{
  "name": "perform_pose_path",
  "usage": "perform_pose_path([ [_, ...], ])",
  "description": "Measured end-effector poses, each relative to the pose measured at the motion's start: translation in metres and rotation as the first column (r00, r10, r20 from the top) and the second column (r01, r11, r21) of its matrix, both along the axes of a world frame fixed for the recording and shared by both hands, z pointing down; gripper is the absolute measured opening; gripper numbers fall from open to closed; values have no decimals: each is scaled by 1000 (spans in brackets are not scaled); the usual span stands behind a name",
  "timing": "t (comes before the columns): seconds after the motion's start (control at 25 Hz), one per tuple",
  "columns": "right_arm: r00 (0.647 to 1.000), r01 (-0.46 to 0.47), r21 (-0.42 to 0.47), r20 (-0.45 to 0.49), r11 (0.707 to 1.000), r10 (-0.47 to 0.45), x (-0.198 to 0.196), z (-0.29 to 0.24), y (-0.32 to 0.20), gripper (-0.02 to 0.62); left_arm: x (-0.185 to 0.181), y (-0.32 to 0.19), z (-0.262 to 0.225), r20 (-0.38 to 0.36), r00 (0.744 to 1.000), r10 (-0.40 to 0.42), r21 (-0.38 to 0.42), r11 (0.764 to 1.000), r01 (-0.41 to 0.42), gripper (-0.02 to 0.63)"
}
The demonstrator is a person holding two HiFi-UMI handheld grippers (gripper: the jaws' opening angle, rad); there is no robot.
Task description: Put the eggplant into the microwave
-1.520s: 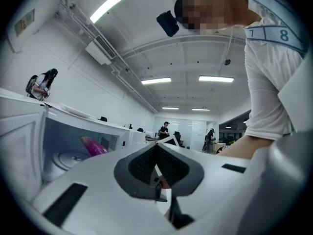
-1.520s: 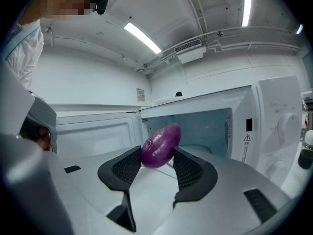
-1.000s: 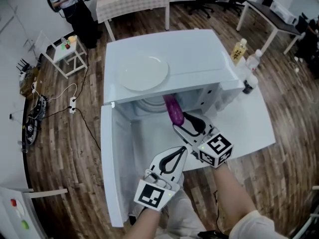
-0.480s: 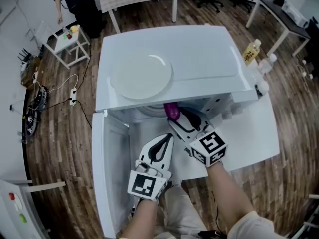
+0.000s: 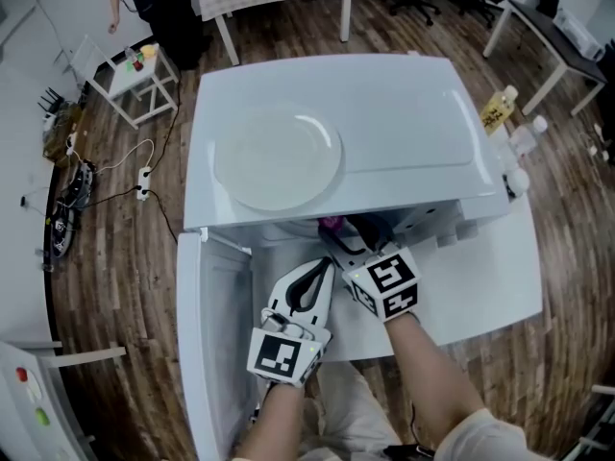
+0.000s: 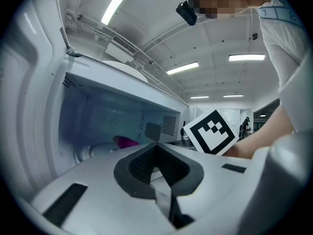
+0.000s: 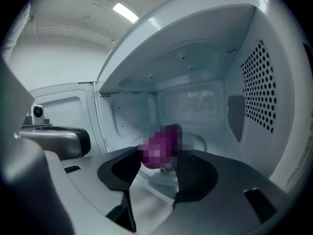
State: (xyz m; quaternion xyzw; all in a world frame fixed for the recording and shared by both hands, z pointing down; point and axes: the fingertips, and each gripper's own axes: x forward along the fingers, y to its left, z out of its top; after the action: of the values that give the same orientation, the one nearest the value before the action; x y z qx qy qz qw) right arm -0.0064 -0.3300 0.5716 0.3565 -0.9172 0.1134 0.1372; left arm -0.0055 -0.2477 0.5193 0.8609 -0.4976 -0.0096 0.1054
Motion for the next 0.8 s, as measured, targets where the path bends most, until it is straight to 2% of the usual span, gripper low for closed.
perform_pose_path([
  [0.48, 995, -19, 9, -102, 1000, 20, 0, 13, -12, 225, -10, -12, 4, -28, 999, -20, -20, 1000, 20, 2],
  [0.8, 998, -24, 26, -52, 999, 25, 3, 7, -2, 225, -6, -8, 9, -28, 1000, 5, -18, 1000, -6, 2],
])
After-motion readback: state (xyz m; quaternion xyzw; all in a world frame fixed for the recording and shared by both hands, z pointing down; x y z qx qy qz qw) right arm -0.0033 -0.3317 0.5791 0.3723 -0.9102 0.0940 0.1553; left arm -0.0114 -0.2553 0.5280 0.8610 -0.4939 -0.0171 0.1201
